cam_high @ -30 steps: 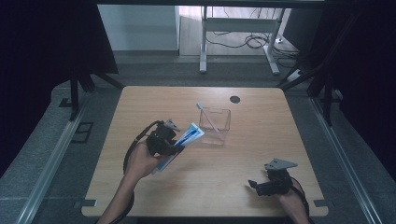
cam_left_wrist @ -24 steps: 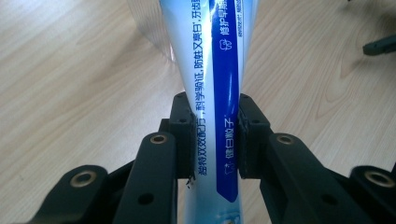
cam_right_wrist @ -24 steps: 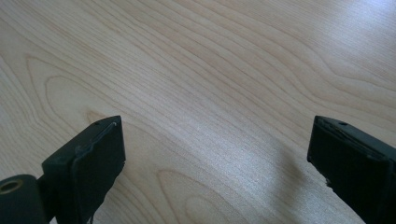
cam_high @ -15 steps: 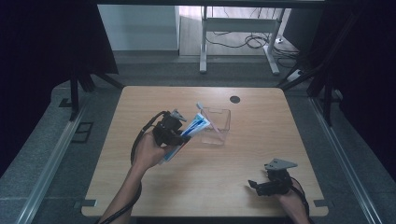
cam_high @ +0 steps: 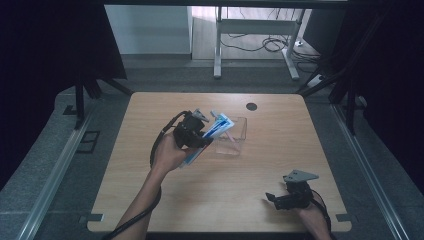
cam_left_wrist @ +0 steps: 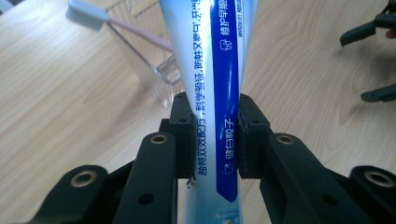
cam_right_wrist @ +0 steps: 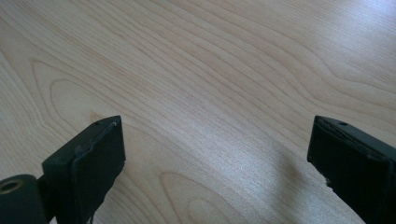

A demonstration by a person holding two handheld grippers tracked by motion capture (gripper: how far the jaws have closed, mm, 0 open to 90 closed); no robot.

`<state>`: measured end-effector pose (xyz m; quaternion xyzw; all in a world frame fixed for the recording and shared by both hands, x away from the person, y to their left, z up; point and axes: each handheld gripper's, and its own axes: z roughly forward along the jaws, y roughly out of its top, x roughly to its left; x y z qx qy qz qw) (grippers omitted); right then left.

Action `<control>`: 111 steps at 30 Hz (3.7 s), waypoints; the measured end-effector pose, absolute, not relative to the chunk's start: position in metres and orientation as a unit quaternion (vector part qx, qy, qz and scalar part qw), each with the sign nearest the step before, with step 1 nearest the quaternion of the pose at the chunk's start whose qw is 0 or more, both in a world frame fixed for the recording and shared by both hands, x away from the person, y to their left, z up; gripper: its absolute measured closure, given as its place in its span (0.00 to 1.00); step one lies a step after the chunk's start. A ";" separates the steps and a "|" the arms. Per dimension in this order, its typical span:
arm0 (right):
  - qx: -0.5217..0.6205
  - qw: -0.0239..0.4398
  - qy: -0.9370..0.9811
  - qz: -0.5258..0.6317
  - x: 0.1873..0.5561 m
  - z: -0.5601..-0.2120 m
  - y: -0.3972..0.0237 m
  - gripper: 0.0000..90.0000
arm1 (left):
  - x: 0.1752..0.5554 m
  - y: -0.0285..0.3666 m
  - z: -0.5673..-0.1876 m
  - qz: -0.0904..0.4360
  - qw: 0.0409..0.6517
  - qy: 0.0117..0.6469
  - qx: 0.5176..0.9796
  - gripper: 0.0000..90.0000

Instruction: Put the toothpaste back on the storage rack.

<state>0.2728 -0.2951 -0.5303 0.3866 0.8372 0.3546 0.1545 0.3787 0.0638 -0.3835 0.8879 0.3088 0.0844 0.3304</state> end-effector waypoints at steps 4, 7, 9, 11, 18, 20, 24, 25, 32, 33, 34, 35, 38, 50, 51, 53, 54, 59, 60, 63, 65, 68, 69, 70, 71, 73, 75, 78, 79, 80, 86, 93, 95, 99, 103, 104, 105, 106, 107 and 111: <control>0.386 0.154 0.837 0.357 0.273 -0.530 -0.296 0.04 | 0.384 0.057 -0.382 0.084 0.333 0.307 0.887 0.80; 0.386 0.155 0.836 0.357 0.273 -0.530 -0.296 0.04 | 0.389 0.054 -0.381 0.083 0.338 0.306 0.886 0.80; 0.386 0.156 0.836 0.359 0.273 -0.530 -0.296 0.04 | 0.392 0.052 -0.381 0.082 0.343 0.306 0.884 0.80; 0.386 0.156 0.835 0.360 0.273 -0.530 -0.296 0.04 | 0.395 0.050 -0.380 0.082 0.348 0.306 0.882 0.80; 0.386 0.156 0.835 0.360 0.273 -0.530 -0.297 0.04 | 0.406 0.041 -0.377 0.087 0.359 0.302 0.879 0.80; 0.386 0.156 0.835 0.360 0.273 -0.530 -0.297 0.04 | 0.408 0.038 -0.376 0.090 0.364 0.301 0.877 0.80; 0.387 0.156 0.834 0.361 0.273 -0.530 -0.298 0.04 | 0.413 0.032 -0.374 0.099 0.369 0.300 0.874 0.80; 0.386 0.156 0.834 0.361 0.273 -0.530 -0.298 0.04 | 0.415 0.031 -0.374 0.101 0.371 0.300 0.873 0.80; 0.384 0.155 0.835 0.361 0.273 -0.530 -0.298 0.04 | 0.424 0.022 -0.372 0.109 0.384 0.297 0.868 0.80; 0.385 0.155 0.835 0.361 0.273 -0.530 -0.298 0.04 | 0.425 0.021 -0.372 0.109 0.385 0.294 0.868 0.80; 0.385 0.155 0.835 0.361 0.273 -0.530 -0.298 0.04 | 0.427 0.019 -0.372 0.111 0.387 0.293 0.867 0.80; 0.385 0.156 0.835 0.361 0.273 -0.530 -0.298 0.04 | 0.428 0.017 -0.372 0.112 0.388 0.292 0.867 0.81; 0.385 0.155 0.835 0.361 0.273 -0.530 -0.298 0.04 | 0.432 0.013 -0.372 0.114 0.393 0.295 0.863 0.81; 0.382 0.155 0.836 0.362 0.273 -0.530 -0.298 0.04 | 0.447 -0.003 -0.376 0.122 0.413 0.296 0.853 0.81; 0.382 0.155 0.836 0.362 0.273 -0.530 -0.298 0.04 | 0.448 -0.003 -0.376 0.122 0.415 0.298 0.851 0.81; 0.382 0.154 0.836 0.362 0.273 -0.530 -0.298 0.04 | 0.450 -0.005 -0.377 0.124 0.419 0.299 0.848 0.81; 0.383 0.155 0.836 0.361 0.273 -0.530 -0.298 0.04 | 0.451 -0.006 -0.377 0.123 0.420 0.302 0.847 0.81; 0.382 0.154 0.837 0.361 0.273 -0.530 -0.298 0.04 | 0.455 -0.009 -0.377 0.129 0.427 0.302 0.842 0.81; 0.383 0.153 0.837 0.361 0.273 -0.531 -0.298 0.04 | 0.456 -0.009 -0.377 0.131 0.429 0.303 0.841 0.81; 0.382 0.152 0.837 0.361 0.273 -0.531 -0.298 0.04 | 0.458 -0.011 -0.376 0.133 0.433 0.304 0.838 0.81; 0.382 0.152 0.837 0.361 0.273 -0.531 -0.297 0.05 | 0.459 -0.013 -0.376 0.136 0.435 0.304 0.837 0.81; 0.381 0.151 0.838 0.361 0.273 -0.531 -0.297 0.05 | 0.461 -0.015 -0.376 0.140 0.438 0.300 0.835 0.81; 0.381 0.151 0.838 0.361 0.273 -0.531 -0.297 0.05 | 0.462 -0.016 -0.377 0.139 0.440 0.300 0.835 0.81; 0.381 0.151 0.838 0.361 0.273 -0.531 -0.297 0.05 | 0.463 -0.017 -0.378 0.139 0.442 0.298 0.835 0.81; 0.381 0.151 0.838 0.361 0.273 -0.531 -0.297 0.05 | 0.464 -0.018 -0.379 0.142 0.443 0.297 0.834 0.81; 0.381 0.150 0.839 0.360 0.274 -0.532 -0.297 0.05 | 0.465 -0.020 -0.382 0.144 0.445 0.295 0.833 0.81; 0.382 0.147 0.840 0.357 0.274 -0.532 -0.298 0.05 | 0.466 -0.021 -0.385 0.146 0.447 0.289 0.834 0.81; 0.381 0.148 0.840 0.358 0.274 -0.532 -0.298 0.05 | 0.467 -0.023 -0.389 0.152 0.446 0.285 0.835 0.81; 0.381 0.148 0.839 0.358 0.274 -0.532 -0.298 0.05 | 0.467 -0.024 -0.391 0.153 0.448 0.285 0.834 0.81; 0.380 0.150 0.839 0.360 0.273 -0.532 -0.298 0.05 | 0.467 -0.024 -0.392 0.154 0.448 0.284 0.833 0.81; 0.379 0.153 0.839 0.360 0.273 -0.531 -0.297 0.05 | 0.466 -0.029 -0.403 0.156 0.444 0.278 0.837 0.81; 0.379 0.153 0.838 0.361 0.273 -0.531 -0.299 0.05 | 0.464 -0.032 -0.415 0.163 0.435 0.276 0.842 0.80; 0.380 0.153 0.838 0.360 0.273 -0.531 -0.299 0.05 | 0.463 -0.033 -0.418 0.166 0.434 0.274 0.842 0.80; 0.379 0.154 0.839 0.358 0.273 -0.531 -0.298 0.05 | 0.461 -0.032 -0.423 0.167 0.434 0.277 0.841 0.80; 0.379 0.155 0.839 0.360 0.273 -0.530 -0.298 0.05 | 0.459 -0.033 -0.429 0.172 0.426 0.273 0.845 0.80; 0.379 0.154 0.839 0.359 0.273 -0.530 -0.298 0.05 | 0.459 -0.034 -0.430 0.173 0.423 0.271 0.847 0.80; 0.379 0.155 0.839 0.359 0.273 -0.530 -0.298 0.05 | 0.458 -0.034 -0.431 0.174 0.422 0.268 0.848 0.80; 0.377 0.156 0.840 0.358 0.273 -0.530 -0.298 0.05 | 0.458 -0.035 -0.432 0.174 0.420 0.267 0.850 0.80; 0.377 0.158 0.840 0.356 0.273 -0.530 -0.298 0.05 | 0.458 -0.035 -0.433 0.174 0.421 0.268 0.849 0.80; 0.372 0.160 0.844 0.352 0.272 -0.531 -0.296 0.05 | 0.458 -0.035 -0.436 0.171 0.418 0.269 0.851 0.80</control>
